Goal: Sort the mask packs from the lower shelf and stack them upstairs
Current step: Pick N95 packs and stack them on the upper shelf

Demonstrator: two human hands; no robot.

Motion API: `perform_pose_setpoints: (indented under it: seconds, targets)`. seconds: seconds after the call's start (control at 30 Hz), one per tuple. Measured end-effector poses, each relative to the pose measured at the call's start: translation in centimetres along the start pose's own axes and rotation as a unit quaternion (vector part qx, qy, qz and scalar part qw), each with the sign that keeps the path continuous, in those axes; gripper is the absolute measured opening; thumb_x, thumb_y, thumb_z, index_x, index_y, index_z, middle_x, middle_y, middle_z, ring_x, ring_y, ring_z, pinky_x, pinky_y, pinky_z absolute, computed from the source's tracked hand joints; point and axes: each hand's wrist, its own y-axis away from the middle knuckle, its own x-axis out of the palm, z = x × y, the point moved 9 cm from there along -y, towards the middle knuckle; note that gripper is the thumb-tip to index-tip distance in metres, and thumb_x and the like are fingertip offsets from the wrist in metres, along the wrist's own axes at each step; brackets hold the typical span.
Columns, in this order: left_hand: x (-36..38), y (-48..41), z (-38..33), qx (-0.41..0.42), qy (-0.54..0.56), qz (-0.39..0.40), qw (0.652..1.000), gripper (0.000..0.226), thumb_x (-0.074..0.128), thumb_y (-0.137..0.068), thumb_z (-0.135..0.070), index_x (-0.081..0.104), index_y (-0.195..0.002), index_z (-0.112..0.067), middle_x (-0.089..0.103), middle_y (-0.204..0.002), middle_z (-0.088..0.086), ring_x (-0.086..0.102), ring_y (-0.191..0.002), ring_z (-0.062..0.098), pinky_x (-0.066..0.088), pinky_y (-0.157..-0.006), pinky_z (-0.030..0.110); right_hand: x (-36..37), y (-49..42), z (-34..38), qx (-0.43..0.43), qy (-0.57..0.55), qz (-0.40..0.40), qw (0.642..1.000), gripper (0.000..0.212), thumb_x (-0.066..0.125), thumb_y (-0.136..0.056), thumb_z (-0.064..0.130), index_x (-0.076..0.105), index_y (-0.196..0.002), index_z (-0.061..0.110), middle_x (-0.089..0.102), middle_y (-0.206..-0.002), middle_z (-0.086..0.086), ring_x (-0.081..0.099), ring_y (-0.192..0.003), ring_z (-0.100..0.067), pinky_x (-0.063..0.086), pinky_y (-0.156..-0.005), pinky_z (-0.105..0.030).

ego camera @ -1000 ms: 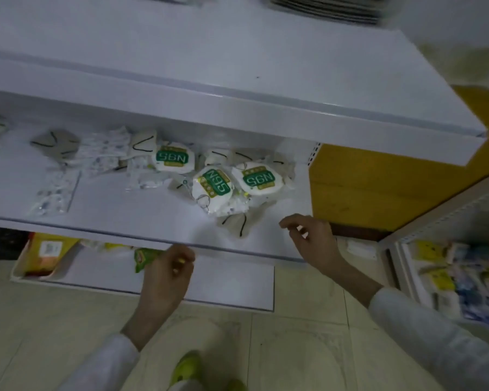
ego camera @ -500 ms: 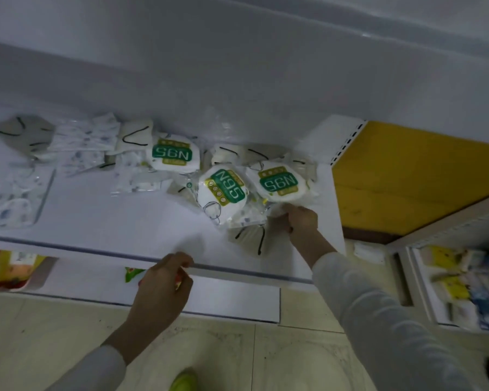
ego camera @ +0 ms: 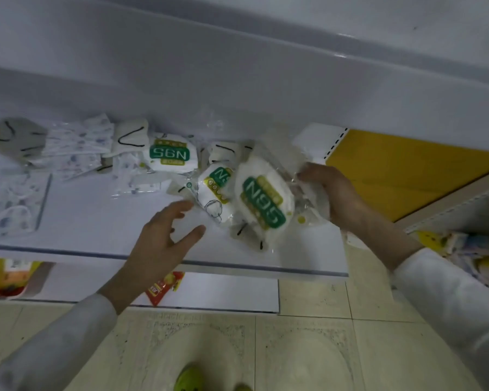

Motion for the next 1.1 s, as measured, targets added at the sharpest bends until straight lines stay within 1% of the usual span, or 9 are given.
perform_pose_setpoints:
  seconds: [0.17, 0.33, 0.47, 0.6, 0.7, 0.77, 0.9, 1.0, 1.1]
  targets:
    - [0.6, 0.5, -1.0, -0.061, 0.266, 0.114, 0.955, 0.09, 0.082, -0.046, -0.059, 0.053, -0.124, -0.026, 0.066, -0.118, -0.01, 0.059, -0.112, 0.005, 0.046, -0.09, 0.023, 4.9, 2.0, -1.1, 0.08, -0.023, 0.106, 0.991, 0.017, 0.057, -0.064, 0.01, 0.065, -0.079, 0.007, 0.063, -0.069, -0.008, 0.06, -0.058, -0.02, 0.048, -0.053, -0.022]
    - [2.3, 3.4, -0.1, -0.12, 0.38, 0.23, 0.888, 0.07, 0.093, -0.036, -0.046, 0.075, -0.097, -0.017, 0.072, -0.103, 0.01, 0.068, -0.097, 0.026, 0.056, -0.074, 0.031, 8.4, 1.0, -3.2, 0.138, -0.068, 0.115, 0.981, 0.015, 0.055, -0.065, 0.012, 0.067, -0.073, 0.007, 0.065, -0.068, -0.01, 0.062, -0.059, -0.022, 0.051, -0.057, -0.023]
    - [2.1, 5.1, 2.5, -0.188, 0.448, 0.182, 0.855, 0.074, 0.097, -0.025, -0.033, 0.076, -0.093, -0.013, 0.071, -0.103, 0.016, 0.069, -0.092, 0.029, 0.058, -0.064, 0.033, 10.7, -0.7, -4.7, 0.163, -0.051, 0.113, 0.979, 0.013, 0.061, -0.072, 0.017, 0.067, -0.078, 0.008, 0.065, -0.071, -0.008, 0.061, -0.063, -0.021, 0.049, -0.064, -0.028]
    - [-0.5, 6.5, 6.4, -0.222, 0.439, 0.105, 0.864, 0.099, 0.095, -0.031, -0.036, 0.06, -0.12, -0.009, 0.068, -0.113, 0.017, 0.065, -0.102, 0.035, 0.059, -0.068, 0.042, 7.6, -3.7, -7.0, 0.139, -0.016, -0.076, 0.987, 0.016, 0.058, -0.091, 0.019, 0.064, -0.078, 0.01, 0.065, -0.078, -0.008, 0.061, -0.064, -0.018, 0.05, -0.063, -0.028]
    - [-3.2, 7.2, 9.5, -0.224, 0.449, 0.037, 0.864, 0.072, 0.086, -0.055, -0.024, 0.058, -0.12, -0.01, 0.067, -0.113, 0.017, 0.065, -0.102, 0.038, 0.057, -0.072, 0.043, 4.1, -4.5, -10.3, 0.168, 0.002, -0.243, 0.955, 0.009, 0.058, -0.091, 0.009, 0.058, -0.086, 0.001, 0.058, -0.072, -0.01, 0.058, -0.059, -0.018, 0.056, -0.056, -0.026]
    - [-4.9, 7.4, 10.9, -0.224, 0.453, -0.006, 0.863, 0.047, 0.066, -0.072, -0.007, 0.058, -0.118, -0.013, 0.07, -0.109, 0.013, 0.068, -0.096, 0.032, 0.059, -0.067, 0.038, 4.3, -4.8, -11.6, 0.184, 0.043, -0.268, 0.945, 0.02, 0.061, -0.089, 0.011, 0.056, -0.102, -0.003, 0.056, -0.071, -0.008, 0.057, -0.06, -0.019, 0.059, -0.069, -0.035]
    - [-6.8, 7.6, 12.4, -0.229, 0.428, -0.037, 0.873, 0.042, 0.06, -0.075, -0.003, 0.06, -0.113, -0.021, 0.071, -0.106, 0.008, 0.069, -0.094, 0.029, 0.06, -0.068, 0.039, 6.7, -5.8, -11.6, 0.166, 0.077, -0.297, 0.937, 0.037, 0.072, -0.083, 0.029, 0.058, -0.106, 0.005, 0.055, -0.082, -0.008, 0.053, -0.063, -0.02, 0.047, -0.056, -0.031]
    - [-7.4, 7.6, 12.7, -0.224, 0.428, -0.043, 0.874, 0.044, 0.06, -0.073, -0.004, 0.06, -0.112, -0.023, 0.071, -0.106, 0.007, 0.069, -0.094, 0.029, 0.058, -0.074, 0.044, 6.8, -6.4, -11.5, 0.157, 0.08, -0.329, 0.928, 0.066, 0.08, -0.073, 0.035, 0.053, -0.122, 0.0, 0.057, -0.11, -0.01, 0.059, -0.1, -0.031, 0.052, -0.085, -0.041]
    - [-7.8, 7.5, 12.7, -0.211, 0.433, -0.046, 0.875, 0.044, 0.059, -0.072, -0.004, 0.06, -0.109, -0.029, 0.073, -0.102, 0.0, 0.071, -0.09, 0.021, 0.059, -0.071, 0.039, 6.4, -6.8, -11.5, 0.148, 0.017, -0.33, 0.932, 0.063, 0.08, -0.074, 0.025, 0.051, -0.125, 0.004, 0.054, -0.112, -0.005, 0.055, -0.11, -0.031, 0.048, -0.085, -0.038]
